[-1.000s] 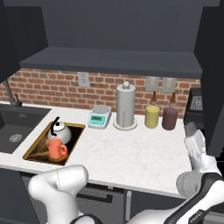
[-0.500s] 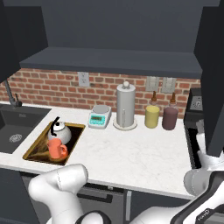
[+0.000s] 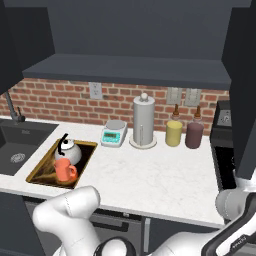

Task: Pick the kettle from the counter and place it on the tray. Then pick the mug from the cabinet and place it on the tray. Then close the cabinet doors.

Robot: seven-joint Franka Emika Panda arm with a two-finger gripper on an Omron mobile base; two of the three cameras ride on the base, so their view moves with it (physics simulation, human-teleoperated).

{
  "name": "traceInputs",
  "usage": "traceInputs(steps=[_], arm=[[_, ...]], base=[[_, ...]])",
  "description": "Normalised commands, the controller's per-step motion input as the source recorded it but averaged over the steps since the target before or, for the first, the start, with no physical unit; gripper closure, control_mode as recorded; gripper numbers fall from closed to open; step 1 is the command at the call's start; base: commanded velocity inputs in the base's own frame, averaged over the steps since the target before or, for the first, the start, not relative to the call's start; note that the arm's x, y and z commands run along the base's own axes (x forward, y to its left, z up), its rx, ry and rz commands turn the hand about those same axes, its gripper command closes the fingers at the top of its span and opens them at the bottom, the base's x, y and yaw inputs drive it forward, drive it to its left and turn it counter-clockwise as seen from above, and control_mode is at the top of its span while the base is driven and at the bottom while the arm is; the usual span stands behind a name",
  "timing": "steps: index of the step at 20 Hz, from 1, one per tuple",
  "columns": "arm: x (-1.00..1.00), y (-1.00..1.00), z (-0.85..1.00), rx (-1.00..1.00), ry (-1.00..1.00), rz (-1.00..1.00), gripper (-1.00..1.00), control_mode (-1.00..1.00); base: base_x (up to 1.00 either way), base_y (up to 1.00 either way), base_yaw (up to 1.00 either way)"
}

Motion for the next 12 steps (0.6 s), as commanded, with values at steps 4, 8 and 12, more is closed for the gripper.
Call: traceInputs(steps=[4, 8, 12], arm=[[0.32, -0.22, 0.00, 0.11, 0.00, 0.00, -1.00, -1.00], [0.24, -0.26, 0.00, 0.13, -0.03, 0.00, -1.00, -1.00], [0.10, -0.26, 0.06, 0.11, -0.05, 0.00, -1.00, -1.00]], base=[[0.00, 0.00, 0.00], [0.00, 0.00, 0.00], [0.00, 0.00, 0.00]])
